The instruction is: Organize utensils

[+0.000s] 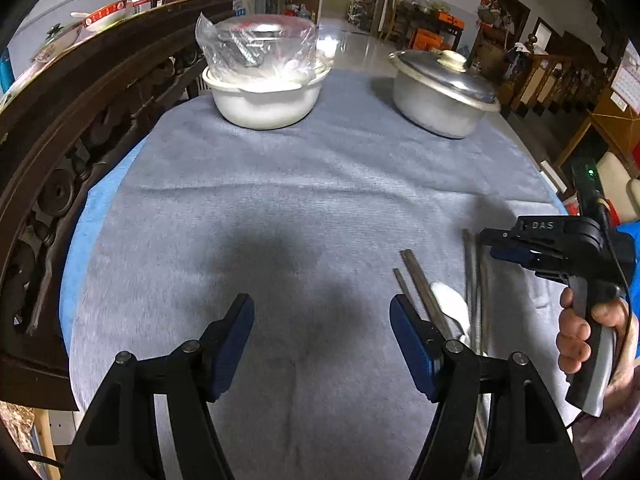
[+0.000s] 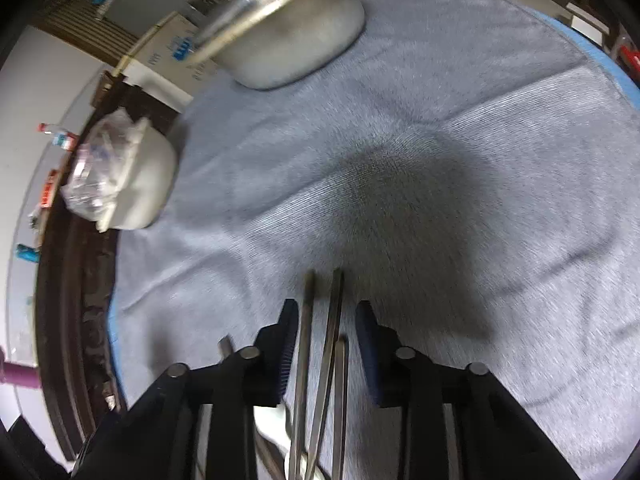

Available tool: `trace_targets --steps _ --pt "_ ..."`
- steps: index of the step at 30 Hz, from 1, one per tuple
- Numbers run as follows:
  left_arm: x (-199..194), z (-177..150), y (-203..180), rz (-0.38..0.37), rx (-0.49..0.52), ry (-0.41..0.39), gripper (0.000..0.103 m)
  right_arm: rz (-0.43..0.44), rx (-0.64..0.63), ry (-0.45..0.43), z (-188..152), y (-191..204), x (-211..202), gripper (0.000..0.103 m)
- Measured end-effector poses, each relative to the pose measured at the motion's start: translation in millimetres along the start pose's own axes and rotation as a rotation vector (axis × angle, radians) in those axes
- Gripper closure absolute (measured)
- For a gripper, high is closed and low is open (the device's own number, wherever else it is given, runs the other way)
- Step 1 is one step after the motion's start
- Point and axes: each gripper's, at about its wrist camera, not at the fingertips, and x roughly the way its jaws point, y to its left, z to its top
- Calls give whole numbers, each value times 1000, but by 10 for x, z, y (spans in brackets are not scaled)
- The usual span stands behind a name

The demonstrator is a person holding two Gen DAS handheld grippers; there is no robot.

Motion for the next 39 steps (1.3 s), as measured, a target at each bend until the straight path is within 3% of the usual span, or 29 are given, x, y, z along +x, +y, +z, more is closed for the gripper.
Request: trace_targets --steps 5,10,16,25,31,34,39 --pt "134 61 52 14 -4 13 32 -111 -47 -20 70 173 117 95" --pt "228 100 -52 13 9 24 32 -131 -99 -37 49 221 116 96" --pt "442 232 -484 7 95 49 32 -17 -83 -135 17 -33 -222 96" --pt "1005 473 -1323 -61 206 149 32 98 -9 -186 -109 -578 -538 96" --pt "1361 591 -1531 -80 174 255 51 140 11 -205 -198 -754 -653 96" --pt "1431 585 -1636 -90 185 283 53 146 8 -207 -221 -814 -689 96" --pt "1490 590 -1773 -57 221 291 68 167 9 -206 -277 -872 -743 96"
